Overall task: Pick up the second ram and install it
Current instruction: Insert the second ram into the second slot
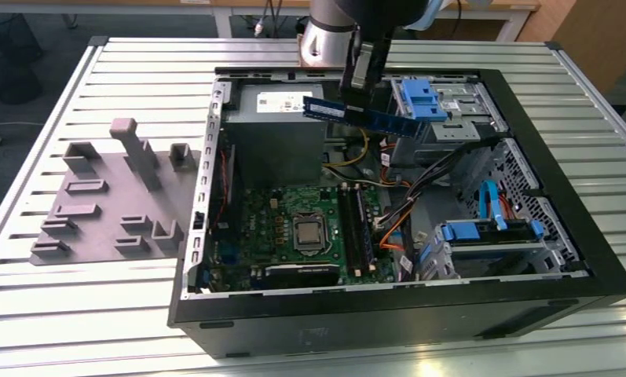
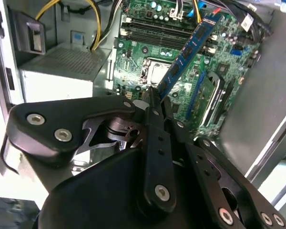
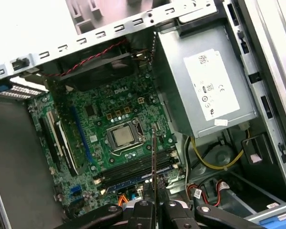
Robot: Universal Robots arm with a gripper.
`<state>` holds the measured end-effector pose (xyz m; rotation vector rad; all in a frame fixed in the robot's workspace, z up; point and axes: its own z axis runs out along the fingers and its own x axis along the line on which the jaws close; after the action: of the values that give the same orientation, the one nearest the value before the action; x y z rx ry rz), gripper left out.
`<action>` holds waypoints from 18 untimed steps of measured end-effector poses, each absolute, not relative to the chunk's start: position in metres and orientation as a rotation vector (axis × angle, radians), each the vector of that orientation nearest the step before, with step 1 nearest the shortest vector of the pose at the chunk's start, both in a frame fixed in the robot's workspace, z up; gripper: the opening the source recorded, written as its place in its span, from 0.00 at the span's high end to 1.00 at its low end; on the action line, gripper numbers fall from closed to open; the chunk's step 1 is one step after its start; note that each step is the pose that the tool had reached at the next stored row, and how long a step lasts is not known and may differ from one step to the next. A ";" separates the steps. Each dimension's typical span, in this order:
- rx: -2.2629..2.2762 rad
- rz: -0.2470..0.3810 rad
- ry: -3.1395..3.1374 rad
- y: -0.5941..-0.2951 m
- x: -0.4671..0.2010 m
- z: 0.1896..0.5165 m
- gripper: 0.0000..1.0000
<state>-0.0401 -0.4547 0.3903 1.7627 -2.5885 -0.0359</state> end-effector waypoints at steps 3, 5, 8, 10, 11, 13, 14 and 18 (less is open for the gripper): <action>1.695 -0.036 -2.634 -0.455 -0.040 0.390 0.86; 1.650 -0.036 -2.663 -0.455 -0.040 0.390 0.86; 1.578 -0.036 -2.706 -0.455 -0.040 0.389 0.86; 1.531 -0.036 -2.734 -0.455 -0.040 0.389 0.86; 1.507 -0.036 -2.747 -0.455 -0.040 0.389 0.86; 1.460 -0.036 -2.773 -0.455 -0.040 0.388 0.86; 1.436 -0.036 -2.786 -0.455 -0.040 0.388 0.86; 1.343 -0.036 -2.832 -0.455 -0.040 0.388 0.86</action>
<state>-0.0401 -0.4547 0.3876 1.3433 -2.8321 -0.0360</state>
